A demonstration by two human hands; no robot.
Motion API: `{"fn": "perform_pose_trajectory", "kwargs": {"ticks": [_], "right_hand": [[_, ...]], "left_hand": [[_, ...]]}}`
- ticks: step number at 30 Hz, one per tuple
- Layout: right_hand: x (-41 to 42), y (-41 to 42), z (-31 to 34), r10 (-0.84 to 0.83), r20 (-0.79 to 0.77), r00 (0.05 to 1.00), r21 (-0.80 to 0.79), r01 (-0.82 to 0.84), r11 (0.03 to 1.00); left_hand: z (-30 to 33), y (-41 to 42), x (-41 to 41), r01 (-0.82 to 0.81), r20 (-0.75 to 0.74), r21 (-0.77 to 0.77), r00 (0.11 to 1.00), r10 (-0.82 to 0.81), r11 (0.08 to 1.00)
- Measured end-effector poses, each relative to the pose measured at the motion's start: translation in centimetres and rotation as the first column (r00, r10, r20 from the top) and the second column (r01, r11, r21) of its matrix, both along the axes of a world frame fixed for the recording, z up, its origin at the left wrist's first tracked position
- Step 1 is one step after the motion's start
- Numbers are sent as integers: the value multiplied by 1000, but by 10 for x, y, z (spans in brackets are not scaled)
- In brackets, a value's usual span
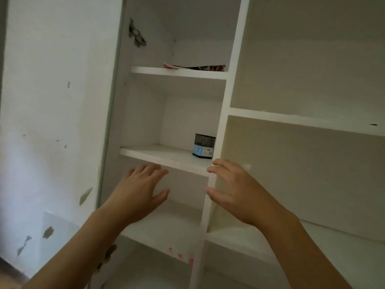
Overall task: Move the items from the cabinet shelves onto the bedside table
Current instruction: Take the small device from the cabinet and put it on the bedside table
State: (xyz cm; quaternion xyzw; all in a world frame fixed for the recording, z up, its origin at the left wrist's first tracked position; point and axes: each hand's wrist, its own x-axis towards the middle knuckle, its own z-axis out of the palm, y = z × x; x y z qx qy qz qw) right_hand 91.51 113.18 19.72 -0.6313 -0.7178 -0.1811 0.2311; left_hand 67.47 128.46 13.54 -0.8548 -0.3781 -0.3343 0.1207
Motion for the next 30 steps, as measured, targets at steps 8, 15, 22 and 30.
{"fn": "perform_pose_trajectory", "kwargs": {"ticks": [8, 15, 22, 30], "right_hand": [[-19, 107, 31, -2, -7, 1000, 35, 2, 999], [-16, 171, 31, -111, 4, 994, 58, 110, 992], [-10, 214, 57, -240, 117, 964, 29, 239, 971], [5, 290, 112, -401, 206, 893, -76, 423, 903]], "left_hand": [[29, 105, 12, 106, 63, 76, 992, -111, 991], [28, 175, 31, 211, 107, 60, 970, -217, 976], [20, 192, 45, 242, 185, 154, 945, -268, 958], [15, 195, 48, 273, 255, 181, 915, -314, 945]]}}
